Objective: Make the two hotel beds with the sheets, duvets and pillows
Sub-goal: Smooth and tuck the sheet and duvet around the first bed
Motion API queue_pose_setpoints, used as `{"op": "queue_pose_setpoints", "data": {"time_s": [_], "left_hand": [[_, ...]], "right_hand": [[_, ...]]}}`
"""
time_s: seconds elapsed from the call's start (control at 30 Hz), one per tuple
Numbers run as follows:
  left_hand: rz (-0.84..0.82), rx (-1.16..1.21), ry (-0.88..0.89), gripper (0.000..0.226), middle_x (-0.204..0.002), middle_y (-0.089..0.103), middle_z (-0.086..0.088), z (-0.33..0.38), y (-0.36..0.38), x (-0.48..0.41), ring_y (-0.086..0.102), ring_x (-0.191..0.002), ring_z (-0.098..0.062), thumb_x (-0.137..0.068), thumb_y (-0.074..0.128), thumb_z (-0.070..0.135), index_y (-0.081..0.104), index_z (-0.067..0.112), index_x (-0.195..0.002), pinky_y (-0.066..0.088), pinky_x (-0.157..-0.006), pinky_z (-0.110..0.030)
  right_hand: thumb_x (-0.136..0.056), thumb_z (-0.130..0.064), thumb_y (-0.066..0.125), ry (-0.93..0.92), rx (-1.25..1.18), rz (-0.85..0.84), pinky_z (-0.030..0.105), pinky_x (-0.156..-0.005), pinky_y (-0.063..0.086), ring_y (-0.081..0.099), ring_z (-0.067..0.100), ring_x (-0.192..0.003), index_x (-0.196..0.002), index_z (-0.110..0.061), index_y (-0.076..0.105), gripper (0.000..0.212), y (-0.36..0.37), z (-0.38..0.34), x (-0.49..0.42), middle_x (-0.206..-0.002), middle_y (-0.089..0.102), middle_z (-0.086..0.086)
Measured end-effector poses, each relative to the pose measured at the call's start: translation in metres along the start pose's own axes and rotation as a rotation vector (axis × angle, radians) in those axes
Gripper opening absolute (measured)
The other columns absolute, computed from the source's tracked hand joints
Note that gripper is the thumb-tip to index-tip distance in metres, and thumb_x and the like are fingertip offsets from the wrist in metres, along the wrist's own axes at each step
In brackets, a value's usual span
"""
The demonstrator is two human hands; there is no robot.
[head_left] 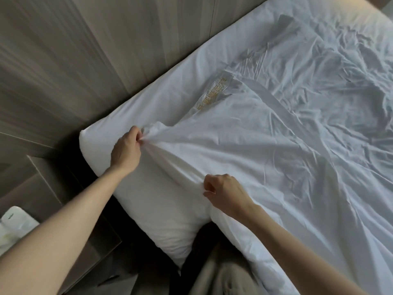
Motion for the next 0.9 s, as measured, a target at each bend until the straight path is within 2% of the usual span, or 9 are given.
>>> {"op": "queue_pose_setpoints", "data": {"time_s": [0.1, 0.2, 0.3, 0.4, 0.53, 0.63, 0.73, 0.83, 0.9], "left_hand": [[-0.186, 0.1, -0.278, 0.035, -0.131, 0.051, -0.018, -0.009, 0.022, 0.001, 0.05, -0.117, -0.037, -0.089, 0.048, -0.001, 0.048, 0.005, -0.124, 0.04, -0.09, -0.039], [-0.194, 0.193, -0.241, 0.04, -0.144, 0.044, -0.016, 0.007, 0.032, -0.003, 0.04, -0.129, -0.036, -0.1, 0.04, 0.018, 0.043, 0.007, -0.139, 0.032, -0.104, -0.038], [-0.281, 0.13, -0.264, 0.046, -0.15, 0.036, -0.013, 0.016, 0.048, -0.011, 0.028, -0.135, -0.035, -0.103, 0.029, 0.032, 0.036, 0.012, -0.144, 0.024, -0.107, -0.038], [-0.352, 0.155, -0.401, 0.05, -0.141, 0.041, -0.019, 0.0, 0.059, -0.024, 0.042, -0.125, -0.038, -0.101, 0.033, 0.042, 0.047, 0.009, -0.136, 0.034, -0.105, -0.04], [-0.189, 0.183, -0.306, 0.032, -0.093, 0.056, -0.014, -0.005, 0.049, -0.031, 0.058, -0.09, -0.035, -0.093, 0.054, 0.033, 0.063, 0.005, -0.082, 0.04, -0.07, -0.031], [0.057, 0.133, -0.195, 0.031, -0.105, 0.061, -0.013, 0.004, 0.023, -0.032, 0.057, -0.095, -0.033, -0.098, 0.052, 0.031, 0.07, 0.006, -0.099, 0.038, -0.072, -0.03], [0.277, 0.219, -0.171, 0.032, -0.094, 0.063, -0.016, 0.013, -0.003, -0.05, 0.055, -0.084, -0.032, -0.1, 0.049, 0.026, 0.065, 0.002, -0.085, 0.033, -0.069, -0.03], [0.243, 0.227, -0.229, 0.029, -0.1, 0.063, -0.019, 0.01, -0.002, -0.077, 0.056, -0.09, -0.035, -0.099, 0.05, 0.02, 0.065, -0.002, -0.091, 0.036, -0.072, -0.032], [0.121, 0.257, -0.48, 0.025, -0.125, 0.055, -0.022, -0.004, 0.016, -0.082, 0.055, -0.108, -0.036, -0.096, 0.049, 0.01, 0.063, -0.003, -0.112, 0.045, -0.087, -0.037]], "right_hand": [[-0.092, -0.014, 0.054, 0.053, 0.006, -0.161, 0.029, -0.077, 0.046, 0.063, 0.023, -0.095, -0.106, -0.022, 0.069, 0.022, 0.017, -0.002, -0.003, -0.106, 0.068, 0.003], [-0.096, -0.023, 0.052, 0.027, 0.01, -0.178, 0.037, -0.092, 0.047, 0.055, 0.026, -0.115, -0.128, -0.026, 0.059, 0.033, 0.031, -0.012, -0.003, -0.126, 0.058, 0.002], [-0.097, -0.026, 0.05, 0.053, -0.026, -0.119, 0.042, -0.092, 0.047, 0.05, 0.029, -0.118, -0.138, -0.027, 0.048, 0.041, 0.036, -0.01, -0.002, -0.131, 0.053, 0.003], [-0.097, -0.024, 0.051, 0.081, -0.052, -0.147, 0.042, -0.093, 0.047, 0.052, 0.029, -0.117, -0.145, -0.026, 0.036, 0.05, 0.041, 0.0, 0.002, -0.132, 0.052, 0.005], [-0.097, -0.022, 0.049, 0.066, -0.093, -0.137, 0.034, -0.088, 0.047, 0.058, 0.028, -0.108, -0.146, -0.025, 0.031, 0.052, 0.04, 0.009, 0.002, -0.128, 0.056, 0.005], [-0.097, -0.02, 0.049, 0.065, -0.114, -0.146, 0.034, -0.087, 0.045, 0.059, 0.028, -0.103, -0.145, -0.027, 0.032, 0.052, 0.04, 0.009, -0.004, -0.126, 0.057, 0.007], [-0.095, -0.02, 0.051, 0.061, -0.145, -0.172, 0.036, -0.087, 0.047, 0.059, 0.03, -0.104, -0.146, -0.031, 0.026, 0.058, 0.044, 0.012, -0.01, -0.122, 0.056, 0.01], [-0.093, -0.021, 0.055, 0.124, -0.152, -0.216, 0.033, -0.081, 0.043, 0.057, 0.033, -0.103, -0.151, -0.034, 0.012, 0.073, 0.051, 0.023, -0.012, -0.114, 0.05, 0.012], [-0.093, -0.023, 0.055, 0.176, -0.15, -0.258, 0.031, -0.084, 0.041, 0.056, 0.034, -0.107, -0.152, -0.035, 0.008, 0.077, 0.056, 0.032, -0.013, -0.116, 0.052, 0.015]]}}
Point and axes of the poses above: each hand's wrist, its own x-axis away from the middle knuckle, its own y-axis out of the palm, z = x × y, the point moved 4 cm from there along -x, towards the middle knuckle
